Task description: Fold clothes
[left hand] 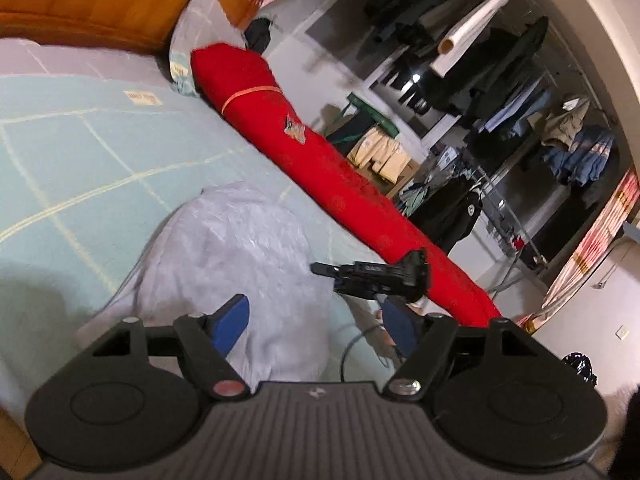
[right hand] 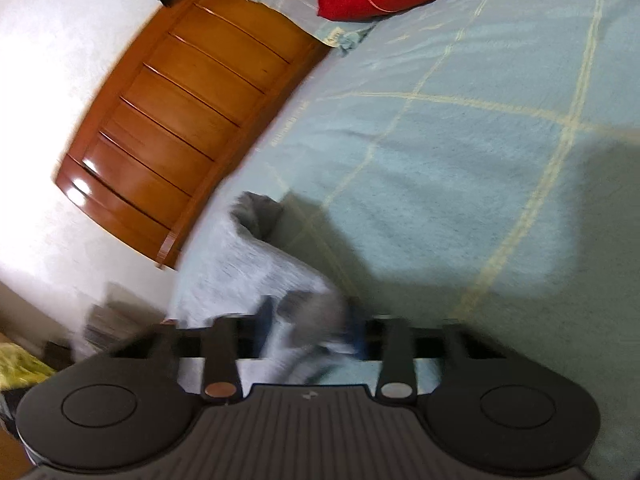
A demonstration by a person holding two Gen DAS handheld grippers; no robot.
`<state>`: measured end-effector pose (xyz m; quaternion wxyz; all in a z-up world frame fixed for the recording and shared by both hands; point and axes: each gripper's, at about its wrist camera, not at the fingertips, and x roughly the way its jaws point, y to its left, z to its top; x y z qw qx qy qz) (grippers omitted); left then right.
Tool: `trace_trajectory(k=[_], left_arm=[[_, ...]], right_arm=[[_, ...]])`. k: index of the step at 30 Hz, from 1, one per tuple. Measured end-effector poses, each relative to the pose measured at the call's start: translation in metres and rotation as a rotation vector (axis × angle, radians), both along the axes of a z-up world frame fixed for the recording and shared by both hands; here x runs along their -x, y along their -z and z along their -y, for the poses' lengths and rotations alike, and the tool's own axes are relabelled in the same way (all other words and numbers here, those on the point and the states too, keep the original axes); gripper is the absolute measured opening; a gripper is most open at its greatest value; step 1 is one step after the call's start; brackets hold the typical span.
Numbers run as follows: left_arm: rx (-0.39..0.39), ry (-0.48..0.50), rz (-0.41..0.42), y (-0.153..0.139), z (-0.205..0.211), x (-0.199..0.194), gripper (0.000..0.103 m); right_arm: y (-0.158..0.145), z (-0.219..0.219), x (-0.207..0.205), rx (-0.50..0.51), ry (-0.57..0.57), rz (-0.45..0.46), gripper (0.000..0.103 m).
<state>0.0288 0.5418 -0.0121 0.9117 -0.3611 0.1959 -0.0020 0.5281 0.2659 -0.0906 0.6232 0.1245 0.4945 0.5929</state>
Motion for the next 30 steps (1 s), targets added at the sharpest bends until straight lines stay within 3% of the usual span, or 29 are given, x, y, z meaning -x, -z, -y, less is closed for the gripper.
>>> trace_trajectory(k=[4,7,10,12,14,15,19,22,25,30], left_arm=[[0.000,0.034,-0.034,0.009,-0.008,-0.050,0.073],[0.040,0.047,-0.064,0.026,-0.019,-0.089,0.073],[0.070,0.041,-0.125,0.053,-0.025,-0.115,0.073],[0.101,0.050,-0.125,0.069,-0.027,-0.118,0.073],[0.122,0.055,-0.100,0.076,-0.027,-0.114,0.074],[0.136,0.058,-0.091,0.076,-0.027,-0.111,0.074],[0.104,0.085,-0.069,0.057,-0.025,-0.099,0.076],[0.083,0.117,-0.073,0.057,-0.024,-0.102,0.080],[0.103,0.126,-0.101,0.070,-0.027,-0.104,0.080],[0.149,0.136,-0.060,0.077,-0.033,-0.100,0.080]], right_arm=[[-0.021,0.017,0.007,0.007,-0.009,0.040,0.020],[-0.023,0.019,0.007,0.093,-0.009,0.049,0.021],[-0.023,0.019,0.004,0.151,0.008,0.049,0.034],[-0.034,0.023,0.001,0.119,0.020,0.065,0.048],[-0.050,0.019,-0.004,0.067,0.028,0.054,0.073],[-0.059,0.016,-0.007,0.040,0.031,0.047,0.073],[-0.086,-0.034,-0.015,0.006,-0.013,0.048,0.078],[-0.087,-0.091,-0.019,0.026,-0.068,0.033,0.080],[-0.073,-0.145,-0.020,0.091,-0.108,0.015,0.080],[-0.036,-0.202,-0.012,0.222,-0.208,-0.021,0.080]])
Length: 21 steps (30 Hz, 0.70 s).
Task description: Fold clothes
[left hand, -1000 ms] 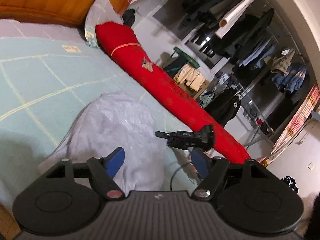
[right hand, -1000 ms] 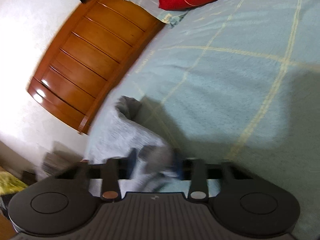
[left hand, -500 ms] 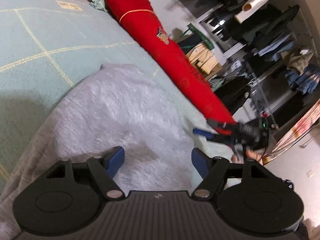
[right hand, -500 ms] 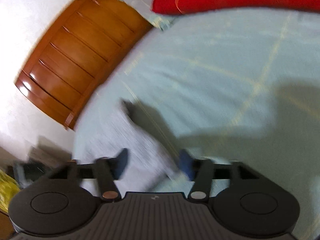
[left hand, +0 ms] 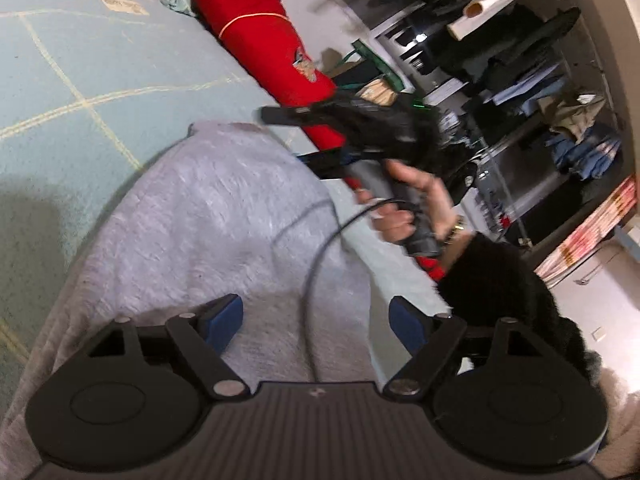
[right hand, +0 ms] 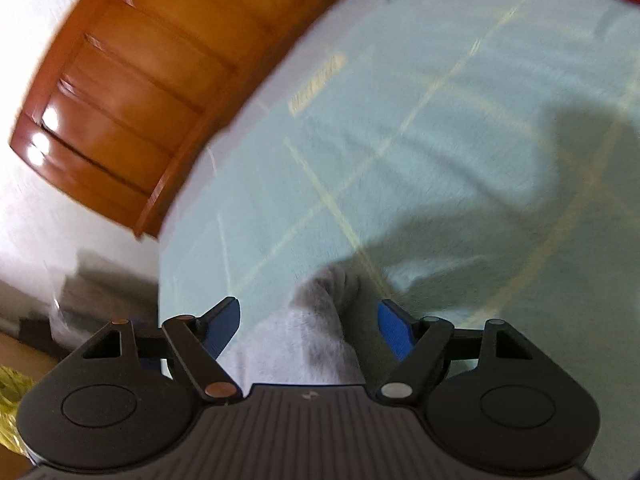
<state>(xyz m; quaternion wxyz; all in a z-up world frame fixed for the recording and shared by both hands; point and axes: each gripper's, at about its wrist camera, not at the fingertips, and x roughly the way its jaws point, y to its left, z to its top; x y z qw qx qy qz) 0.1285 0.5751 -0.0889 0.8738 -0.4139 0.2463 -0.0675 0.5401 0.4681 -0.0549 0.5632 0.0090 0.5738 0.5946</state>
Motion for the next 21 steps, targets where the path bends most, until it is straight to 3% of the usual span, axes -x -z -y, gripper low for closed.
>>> trace_trajectory(k=[4,7,15,19,21], left_arm=[[0.012,0.011,0.014,0.002,-0.002,0.002,0.080],[0.013,0.009,0.023,-0.001,-0.003,-0.001,0.080],[-0.072,-0.042,0.096,-0.029,0.003,0.015,0.081],[-0.087,-0.055,0.057,-0.028,0.005,0.016,0.082],[-0.094,-0.065,0.009,-0.022,0.006,0.014,0.082]], right_arm=[[0.014,-0.025,0.005,-0.010,-0.051,-0.069,0.080],[-0.003,-0.028,0.010,-0.170,-0.074,-0.067,0.080],[-0.056,0.001,0.032,-0.286,-0.047,0.265,0.080],[-0.058,0.016,0.045,-0.305,-0.142,0.226,0.080],[-0.045,0.008,0.057,-0.262,-0.193,0.231,0.080]])
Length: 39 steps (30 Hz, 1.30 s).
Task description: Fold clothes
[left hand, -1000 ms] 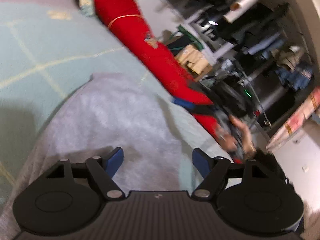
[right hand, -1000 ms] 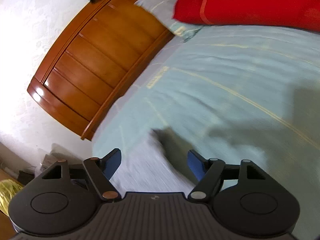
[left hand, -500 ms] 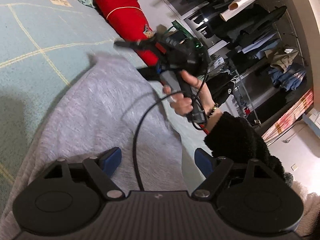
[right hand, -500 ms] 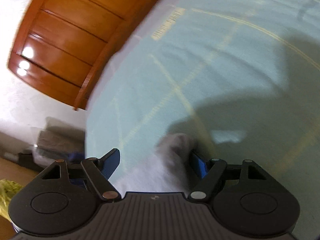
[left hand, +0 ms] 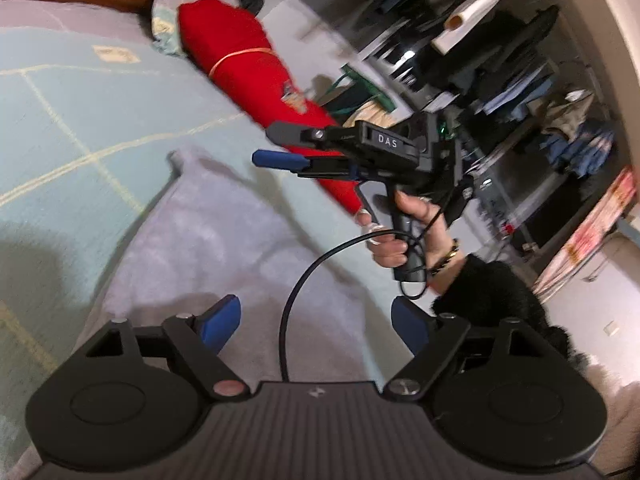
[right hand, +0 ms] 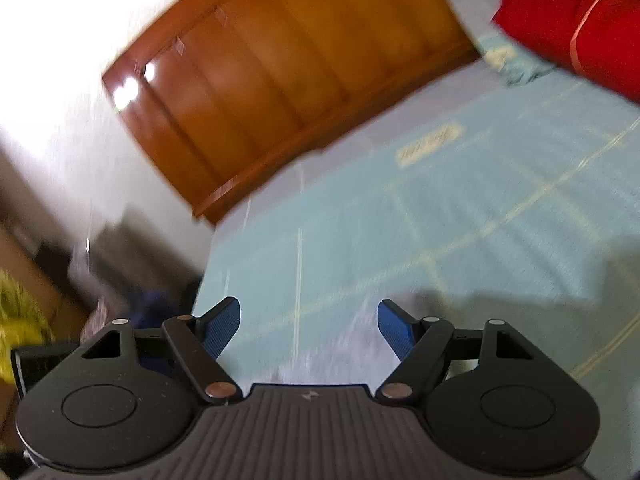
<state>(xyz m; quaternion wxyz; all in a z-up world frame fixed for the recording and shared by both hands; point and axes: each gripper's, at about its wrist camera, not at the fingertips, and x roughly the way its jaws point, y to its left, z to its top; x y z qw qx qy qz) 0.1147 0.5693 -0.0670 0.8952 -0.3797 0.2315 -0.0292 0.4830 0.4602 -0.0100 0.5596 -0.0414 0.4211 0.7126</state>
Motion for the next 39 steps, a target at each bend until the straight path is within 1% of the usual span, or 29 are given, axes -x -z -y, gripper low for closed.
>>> trace_trajectory(k=[1,3,4,6,7,9,12,14,17,19,20,22,23,24,26,27,29,32,33,34,35,36,37,39], left_arm=[[0.005,-0.002,-0.024,0.004,0.000,-0.001,0.082],[0.015,-0.007,-0.056,0.009,-0.001,0.000,0.082],[0.011,-0.008,-0.064,0.006,-0.001,0.000,0.082],[-0.027,-0.013,-0.071,-0.006,0.002,0.004,0.082],[-0.056,-0.016,-0.066,-0.014,0.005,0.007,0.082],[-0.118,-0.024,-0.048,-0.030,0.011,0.017,0.082],[-0.156,-0.022,-0.039,-0.040,0.022,0.026,0.085],[-0.167,-0.005,-0.067,-0.036,0.031,0.028,0.085],[-0.212,-0.006,-0.156,-0.021,0.044,0.027,0.085],[-0.272,-0.006,-0.181,-0.015,0.053,0.030,0.085],[-0.303,-0.005,-0.188,-0.016,0.058,0.031,0.085],[-0.369,-0.010,-0.204,-0.031,0.068,0.035,0.085],[-0.403,-0.013,-0.202,-0.039,0.072,0.037,0.085],[-0.433,-0.016,-0.190,-0.047,0.077,0.040,0.085],[-0.466,-0.018,-0.181,-0.056,0.082,0.043,0.086],[-0.471,-0.020,-0.183,-0.058,0.084,0.044,0.086],[-0.446,-0.024,-0.198,-0.051,0.083,0.046,0.086],[-0.400,-0.025,-0.239,-0.029,0.077,0.046,0.086],[-0.390,-0.024,-0.249,-0.020,0.074,0.046,0.086],[-0.377,-0.024,-0.247,-0.015,0.070,0.046,0.085],[-0.363,-0.029,-0.240,-0.015,0.069,0.048,0.085],[-0.360,-0.032,-0.236,-0.020,0.069,0.049,0.085],[-0.371,-0.036,-0.232,-0.027,0.070,0.051,0.085],[-0.418,-0.052,-0.199,-0.042,0.073,0.056,0.086]], right_arm=[[0.010,-0.006,0.004,0.030,-0.001,0.020,0.080],[0.030,-0.017,0.006,0.096,0.031,0.046,0.080],[0.036,-0.020,0.007,0.118,0.045,0.062,0.080],[0.043,-0.021,0.010,0.154,0.066,0.096,0.080],[0.040,-0.018,0.013,0.153,0.067,0.120,0.080],[0.022,-0.004,0.017,0.132,0.052,0.178,0.080],[-0.005,0.025,0.030,0.156,0.042,0.324,0.084],[-0.010,0.045,0.044,0.183,0.016,0.385,0.085],[-0.001,0.078,0.065,0.218,-0.002,0.480,0.087],[0.018,0.100,0.074,0.265,-0.007,0.505,0.087],[0.024,0.109,0.077,0.282,0.000,0.521,0.087],[0.032,0.126,0.084,0.303,0.022,0.552,0.087],[0.027,0.134,0.088,0.294,0.040,0.558,0.087],[0.016,0.143,0.095,0.255,0.054,0.546,0.087],[-0.003,0.158,0.111,0.168,0.061,0.510,0.087],[-0.007,0.161,0.123,0.143,0.039,0.503,0.087],[-0.010,0.164,0.152,0.111,-0.019,0.507,0.087],[0.002,0.165,0.196,0.100,-0.127,0.538,0.087],[0.010,0.165,0.208,0.111,-0.164,0.548,0.087],[0.019,0.164,0.216,0.130,-0.178,0.564,0.090],[0.027,0.163,0.222,0.150,-0.181,0.584,0.093],[0.035,0.162,0.228,0.169,-0.184,0.604,0.094],[0.035,0.163,0.233,0.174,-0.180,0.623,0.094],[0.022,0.169,0.241,0.157,-0.164,0.648,0.093]])
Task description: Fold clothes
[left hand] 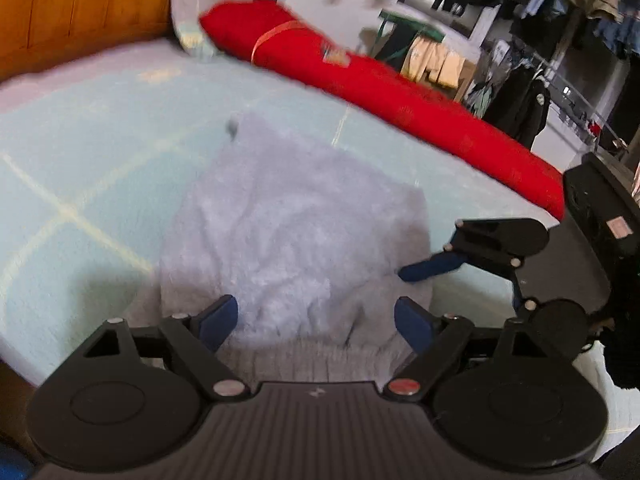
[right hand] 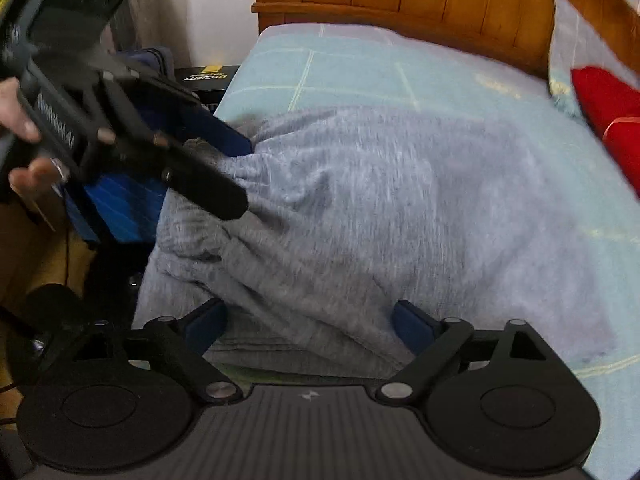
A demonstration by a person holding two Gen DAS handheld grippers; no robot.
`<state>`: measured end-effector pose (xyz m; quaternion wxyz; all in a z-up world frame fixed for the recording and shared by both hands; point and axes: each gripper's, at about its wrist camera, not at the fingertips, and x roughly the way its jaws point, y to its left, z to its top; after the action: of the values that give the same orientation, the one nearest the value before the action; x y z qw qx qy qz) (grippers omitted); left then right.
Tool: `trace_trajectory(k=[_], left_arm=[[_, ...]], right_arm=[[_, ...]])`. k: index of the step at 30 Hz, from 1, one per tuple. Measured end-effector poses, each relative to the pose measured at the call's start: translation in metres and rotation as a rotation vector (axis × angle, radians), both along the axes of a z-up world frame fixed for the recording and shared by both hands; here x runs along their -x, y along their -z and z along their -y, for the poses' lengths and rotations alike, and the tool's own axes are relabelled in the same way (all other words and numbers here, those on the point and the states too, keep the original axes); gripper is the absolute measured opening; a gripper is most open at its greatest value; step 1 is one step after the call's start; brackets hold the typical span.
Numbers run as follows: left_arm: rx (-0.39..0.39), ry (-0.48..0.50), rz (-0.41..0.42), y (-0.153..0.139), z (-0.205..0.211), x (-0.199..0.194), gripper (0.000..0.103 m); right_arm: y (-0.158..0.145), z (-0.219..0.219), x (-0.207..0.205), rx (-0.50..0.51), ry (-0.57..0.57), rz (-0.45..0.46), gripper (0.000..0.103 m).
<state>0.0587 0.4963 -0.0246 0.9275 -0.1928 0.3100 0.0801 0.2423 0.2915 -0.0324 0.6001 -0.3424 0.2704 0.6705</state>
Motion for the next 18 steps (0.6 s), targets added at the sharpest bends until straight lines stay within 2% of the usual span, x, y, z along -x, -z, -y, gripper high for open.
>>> trace_trajectory(k=[4,6,10,12,14,18], left_arm=[[0.010,-0.027,0.023,-0.003,-0.014,-0.004,0.086],[0.032,-0.043,-0.004,0.008,-0.023,-0.014,0.086],[0.109,-0.118,-0.098,0.041,-0.040,-0.020,0.085],[0.106,-0.127,-0.077,0.032,-0.037,-0.014,0.085],[0.066,-0.120,-0.059,0.016,-0.030,-0.012,0.085],[-0.026,-0.034,-0.016,-0.013,-0.005,-0.029,0.086]], right_arm=[[-0.025,0.012,0.013,-0.102,-0.006,-0.054,0.094],[-0.019,0.007,0.021,-0.096,-0.014,-0.066,0.094],[0.012,0.002,0.025,-0.023,0.035,-0.099,0.095],[0.007,0.013,0.028,-0.046,0.064,-0.092,0.095],[-0.006,0.026,0.031,-0.074,0.097,-0.069,0.096],[-0.019,0.058,0.030,-0.124,0.192,-0.009,0.103]])
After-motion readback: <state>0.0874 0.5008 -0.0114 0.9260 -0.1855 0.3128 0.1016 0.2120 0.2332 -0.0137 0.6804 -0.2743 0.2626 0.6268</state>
